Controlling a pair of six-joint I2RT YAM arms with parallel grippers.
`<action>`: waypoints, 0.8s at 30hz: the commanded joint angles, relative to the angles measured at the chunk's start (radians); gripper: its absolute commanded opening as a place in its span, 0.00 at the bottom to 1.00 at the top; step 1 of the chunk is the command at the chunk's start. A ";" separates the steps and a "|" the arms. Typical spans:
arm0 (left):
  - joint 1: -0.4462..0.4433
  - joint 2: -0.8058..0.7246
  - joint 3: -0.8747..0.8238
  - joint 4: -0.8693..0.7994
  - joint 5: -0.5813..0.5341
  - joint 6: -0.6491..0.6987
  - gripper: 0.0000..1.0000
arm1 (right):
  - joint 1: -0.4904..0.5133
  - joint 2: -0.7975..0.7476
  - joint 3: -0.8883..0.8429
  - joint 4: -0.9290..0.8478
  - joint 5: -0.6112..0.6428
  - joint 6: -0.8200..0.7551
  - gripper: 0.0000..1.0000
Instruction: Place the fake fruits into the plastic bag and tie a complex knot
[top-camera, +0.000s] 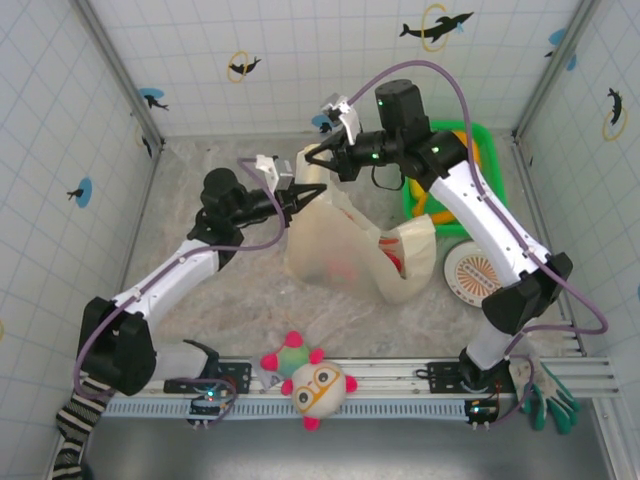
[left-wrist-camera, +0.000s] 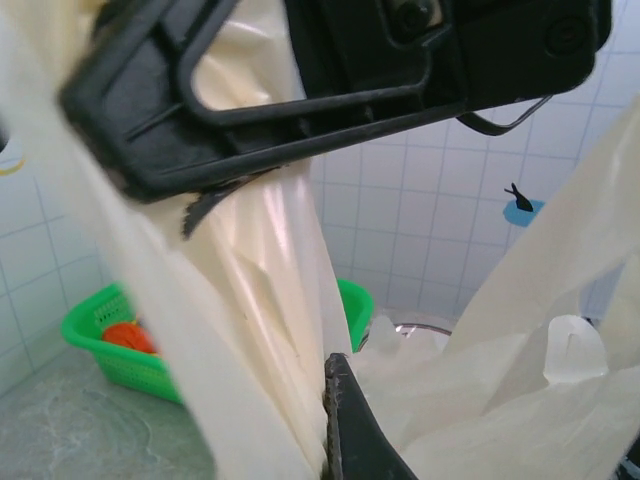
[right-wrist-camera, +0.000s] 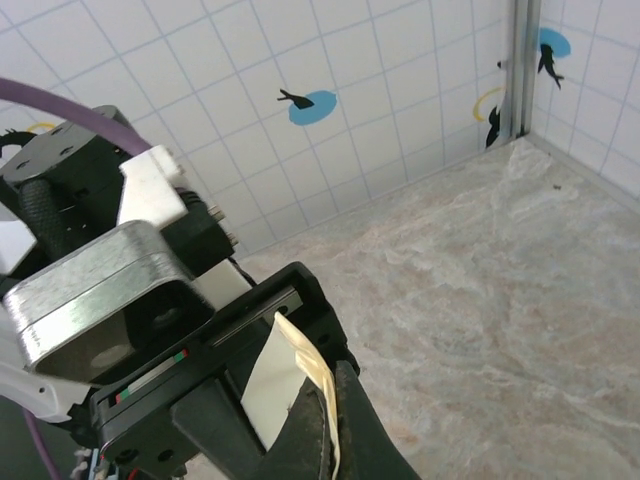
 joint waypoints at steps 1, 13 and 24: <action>-0.025 0.020 -0.048 0.002 0.038 -0.017 0.09 | -0.037 -0.080 -0.028 0.199 -0.008 0.065 0.00; -0.040 0.021 -0.047 0.003 -0.002 -0.010 0.00 | -0.056 -0.109 -0.084 0.211 -0.049 0.076 0.00; -0.108 -0.049 -0.087 -0.145 -0.315 0.126 0.00 | -0.100 -0.235 -0.039 0.030 0.185 0.314 0.87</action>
